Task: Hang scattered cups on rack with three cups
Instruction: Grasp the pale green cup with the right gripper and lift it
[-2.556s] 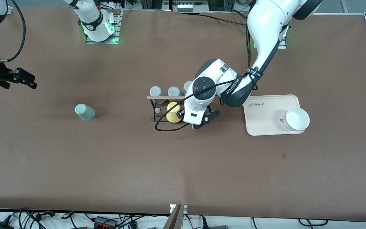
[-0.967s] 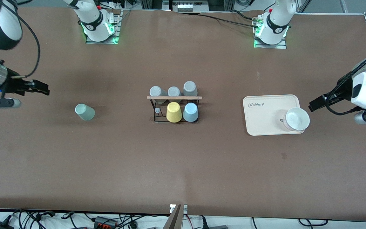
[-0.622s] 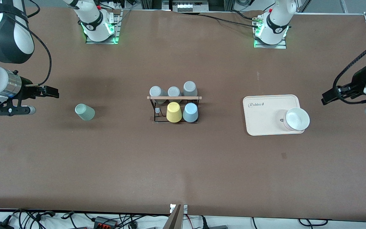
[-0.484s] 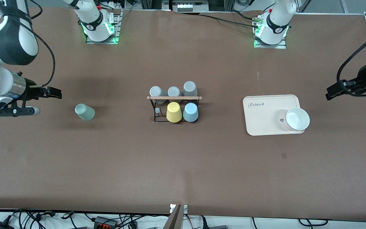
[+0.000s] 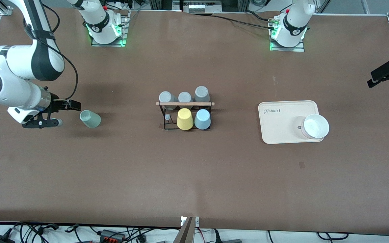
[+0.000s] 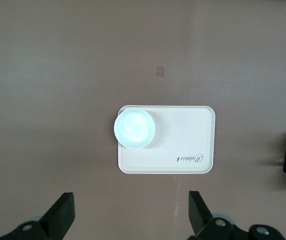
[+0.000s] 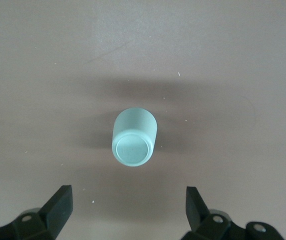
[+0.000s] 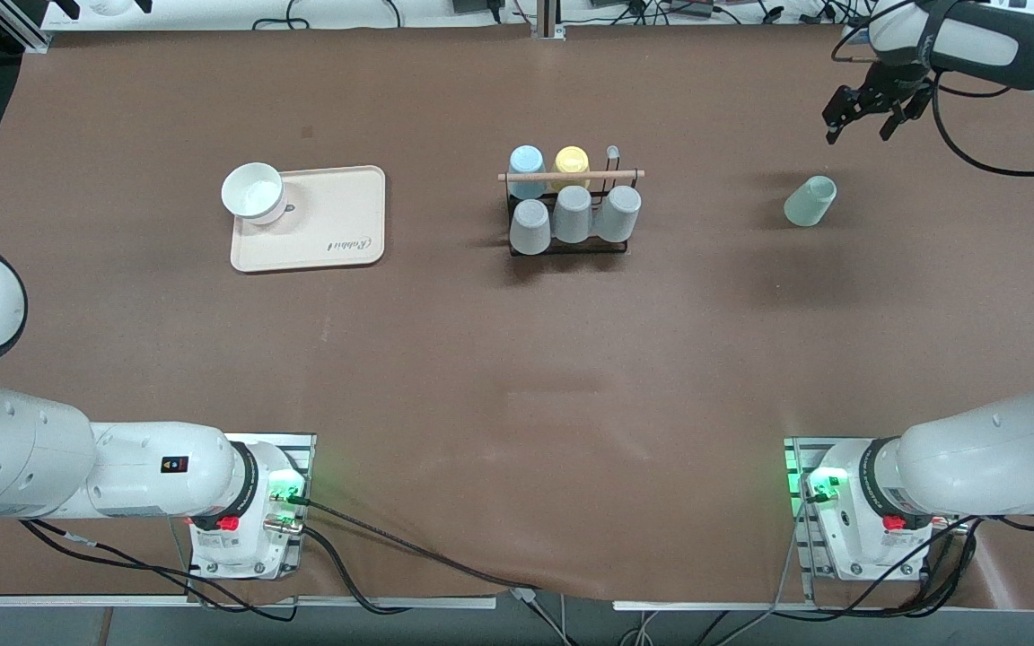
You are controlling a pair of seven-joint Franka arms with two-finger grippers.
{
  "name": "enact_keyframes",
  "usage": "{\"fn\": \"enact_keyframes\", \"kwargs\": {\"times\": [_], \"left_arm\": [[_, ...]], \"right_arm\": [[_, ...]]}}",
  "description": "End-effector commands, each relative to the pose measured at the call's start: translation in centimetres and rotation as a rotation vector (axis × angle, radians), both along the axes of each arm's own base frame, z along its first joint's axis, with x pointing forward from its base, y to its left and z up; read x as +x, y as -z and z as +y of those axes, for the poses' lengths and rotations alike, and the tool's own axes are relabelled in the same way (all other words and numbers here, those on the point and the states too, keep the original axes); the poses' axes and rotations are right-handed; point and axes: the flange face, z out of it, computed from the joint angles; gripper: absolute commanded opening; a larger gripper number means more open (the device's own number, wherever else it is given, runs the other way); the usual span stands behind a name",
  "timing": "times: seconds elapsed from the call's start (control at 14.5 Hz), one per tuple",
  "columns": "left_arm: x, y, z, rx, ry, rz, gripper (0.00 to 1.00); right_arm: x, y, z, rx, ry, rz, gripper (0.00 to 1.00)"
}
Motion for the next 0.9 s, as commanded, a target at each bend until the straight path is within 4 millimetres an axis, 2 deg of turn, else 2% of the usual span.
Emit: {"fn": "enact_keyframes", "kwargs": {"times": [0.0,0.28,0.48,0.62,0.83], "left_arm": [[-1.2,-0.4,-0.6,-0.007,0.031,-0.002,1.0],[-2.2,-1.4,-1.2,-0.009,0.029,0.018,1.0],[-2.3,-1.8,-1.4,-0.01,0.027,0.004,1.0],[-1.9,-2.1,-1.4,-0.014,0.042,0.0,1.0],[-1.3,-2.5,-1.6,-0.011,0.039,-0.004,1.0]], "right_arm": [[0.1,2.1,0.6,-0.013,-0.004,-0.005,1.0],[-0.4,6.5,1.2,-0.009,-0.017,-0.017,1.0],[-1.8,9.9,1.0,-0.004,-0.015,-0.044,1.0],[-2.5,11.1,1.0,-0.001,-0.017,-0.076,1.0],[-2.4,12.2,0.9,0.003,-0.009,-0.078,1.0]]}}
